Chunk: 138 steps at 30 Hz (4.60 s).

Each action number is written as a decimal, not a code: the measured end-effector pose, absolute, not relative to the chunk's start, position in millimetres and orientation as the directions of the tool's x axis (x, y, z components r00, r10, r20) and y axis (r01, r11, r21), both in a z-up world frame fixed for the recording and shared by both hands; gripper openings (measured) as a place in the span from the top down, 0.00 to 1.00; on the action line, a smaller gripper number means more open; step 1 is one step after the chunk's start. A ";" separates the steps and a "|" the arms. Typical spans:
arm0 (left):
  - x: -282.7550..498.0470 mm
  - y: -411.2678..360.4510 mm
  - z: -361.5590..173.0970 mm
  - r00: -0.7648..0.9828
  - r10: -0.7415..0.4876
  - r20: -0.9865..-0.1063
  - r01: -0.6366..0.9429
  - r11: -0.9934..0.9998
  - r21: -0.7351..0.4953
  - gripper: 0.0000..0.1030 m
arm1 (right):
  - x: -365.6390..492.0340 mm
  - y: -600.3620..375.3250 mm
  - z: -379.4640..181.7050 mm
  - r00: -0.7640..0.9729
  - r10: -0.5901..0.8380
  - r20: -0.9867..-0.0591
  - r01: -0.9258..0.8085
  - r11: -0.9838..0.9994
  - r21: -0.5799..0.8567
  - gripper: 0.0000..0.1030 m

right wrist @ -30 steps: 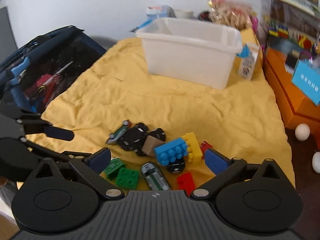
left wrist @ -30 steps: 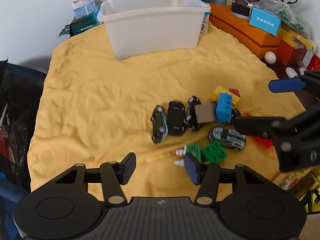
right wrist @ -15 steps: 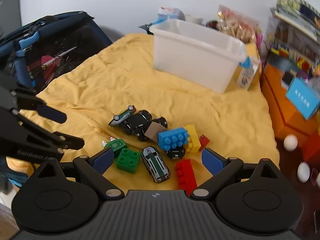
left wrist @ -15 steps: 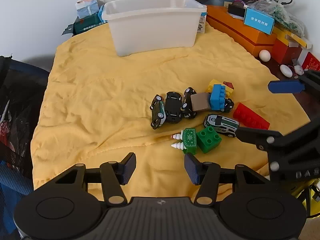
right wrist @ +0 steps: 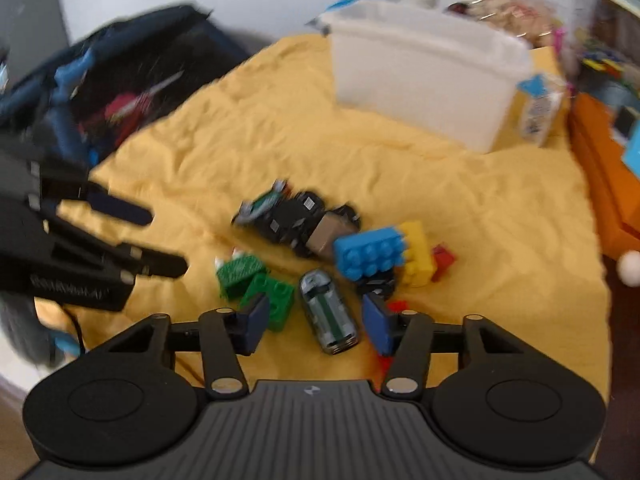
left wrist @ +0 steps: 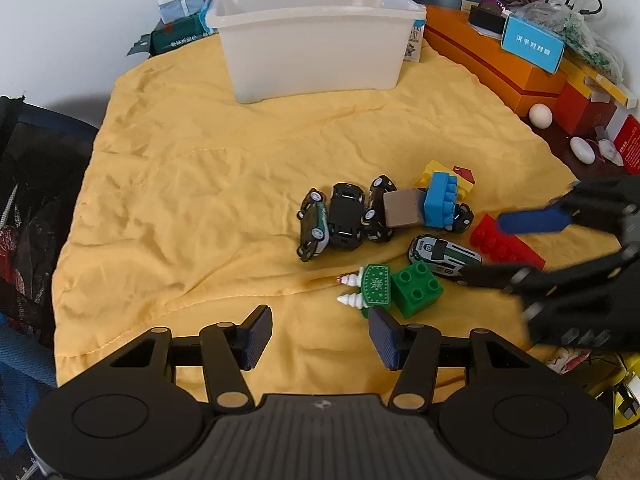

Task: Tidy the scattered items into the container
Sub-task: 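Grasp the blue Lego brick with the right tool while the left tool grasps the yellow brick, then lift both bricks and carry them toward the white bin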

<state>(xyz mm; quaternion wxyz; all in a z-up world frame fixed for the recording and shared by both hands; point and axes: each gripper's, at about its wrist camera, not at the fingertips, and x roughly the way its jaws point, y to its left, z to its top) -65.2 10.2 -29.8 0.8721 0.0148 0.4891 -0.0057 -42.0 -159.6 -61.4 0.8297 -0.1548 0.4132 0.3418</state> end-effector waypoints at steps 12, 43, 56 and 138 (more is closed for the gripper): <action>-40.7 -1.6 -38.6 0.485 -0.012 -0.874 0.024 1.000 -0.001 0.44 | -23.2 -177.9 -64.8 0.410 0.475 -0.778 -0.718 0.694 0.045 0.68; 26.5 -50.9 -12.4 0.535 0.053 -0.843 0.040 0.995 0.088 0.44 | 9.5 -212.0 -59.1 0.515 0.424 -0.745 -0.770 0.610 -0.186 0.68; 81.8 -81.8 -32.7 0.435 -0.156 -0.887 0.286 0.958 -0.029 0.45 | 5.6 -218.0 -78.6 0.563 0.251 -0.787 -0.683 0.678 -0.273 0.66; 141.8 10.4 -79.7 0.370 -0.113 -0.922 0.191 0.981 -0.043 0.70 | 80.0 -206.6 -58.7 0.546 0.354 -0.759 -0.395 0.908 0.139 0.76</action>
